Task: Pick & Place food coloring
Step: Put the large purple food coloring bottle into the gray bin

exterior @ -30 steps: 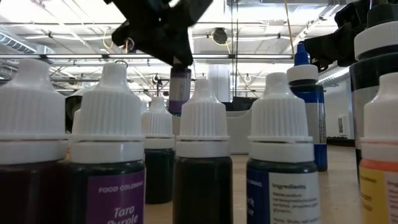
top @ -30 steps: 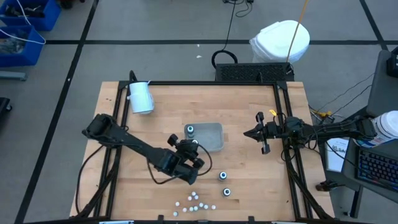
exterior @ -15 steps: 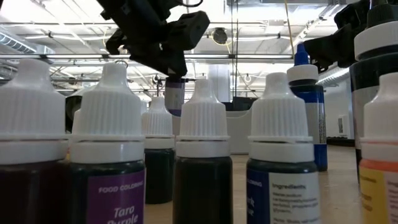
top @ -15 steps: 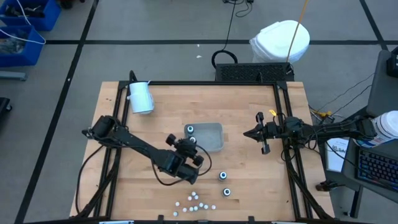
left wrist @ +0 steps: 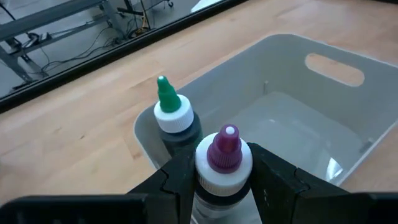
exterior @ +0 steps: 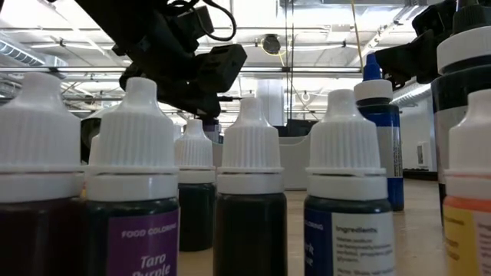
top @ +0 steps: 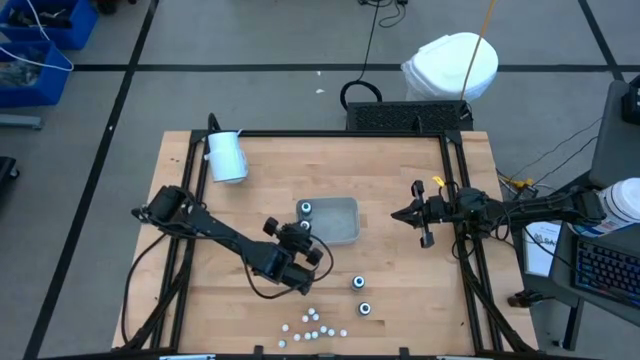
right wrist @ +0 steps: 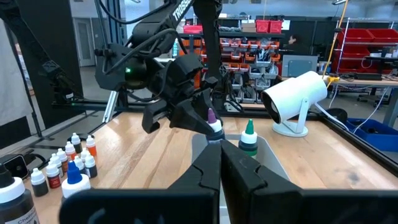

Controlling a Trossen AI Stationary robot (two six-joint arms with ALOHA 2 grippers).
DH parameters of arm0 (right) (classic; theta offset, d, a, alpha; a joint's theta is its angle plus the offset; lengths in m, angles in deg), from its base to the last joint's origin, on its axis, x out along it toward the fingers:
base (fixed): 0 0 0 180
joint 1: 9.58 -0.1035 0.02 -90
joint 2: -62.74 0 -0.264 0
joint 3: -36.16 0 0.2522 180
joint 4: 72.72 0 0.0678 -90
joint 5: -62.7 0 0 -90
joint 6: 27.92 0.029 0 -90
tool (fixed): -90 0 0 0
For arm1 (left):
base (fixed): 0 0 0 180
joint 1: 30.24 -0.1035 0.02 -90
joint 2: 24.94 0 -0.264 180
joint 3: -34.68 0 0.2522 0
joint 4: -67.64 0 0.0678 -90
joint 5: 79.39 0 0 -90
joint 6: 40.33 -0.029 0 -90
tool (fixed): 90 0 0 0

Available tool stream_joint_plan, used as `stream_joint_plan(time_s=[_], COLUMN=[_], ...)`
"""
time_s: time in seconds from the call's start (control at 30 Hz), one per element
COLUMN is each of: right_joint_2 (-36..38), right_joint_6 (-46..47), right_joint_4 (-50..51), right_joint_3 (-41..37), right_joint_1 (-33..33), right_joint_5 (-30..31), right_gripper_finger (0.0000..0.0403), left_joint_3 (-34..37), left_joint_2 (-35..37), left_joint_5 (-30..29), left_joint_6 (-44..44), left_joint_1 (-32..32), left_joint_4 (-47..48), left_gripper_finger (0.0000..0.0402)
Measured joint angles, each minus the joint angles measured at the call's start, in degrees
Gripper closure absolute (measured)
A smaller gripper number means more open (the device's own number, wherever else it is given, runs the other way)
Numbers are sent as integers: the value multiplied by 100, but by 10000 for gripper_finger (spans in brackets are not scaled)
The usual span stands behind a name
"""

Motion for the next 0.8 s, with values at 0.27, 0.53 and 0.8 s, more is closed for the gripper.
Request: stream_joint_plan(time_s=[0.27,0.53,0.8], right_joint_2=[-1,-1,1], right_joint_6=[0,0,0], right_joint_4=[0,0,0], right_joint_3=[0,1,1], right_joint_1=[-1,-2,-2], right_joint_5=[1,1,1], right_gripper_finger=[403,403,403], left_joint_3=[8,8,17], left_joint_2=[0,0,-86], left_joint_5=[162,233,447], left_joint_6=[-343,-412,-448], left_joint_1=[-111,-146,-234], left_joint_4=[-233,-229,-231], left_gripper_finger=[268,268,268])
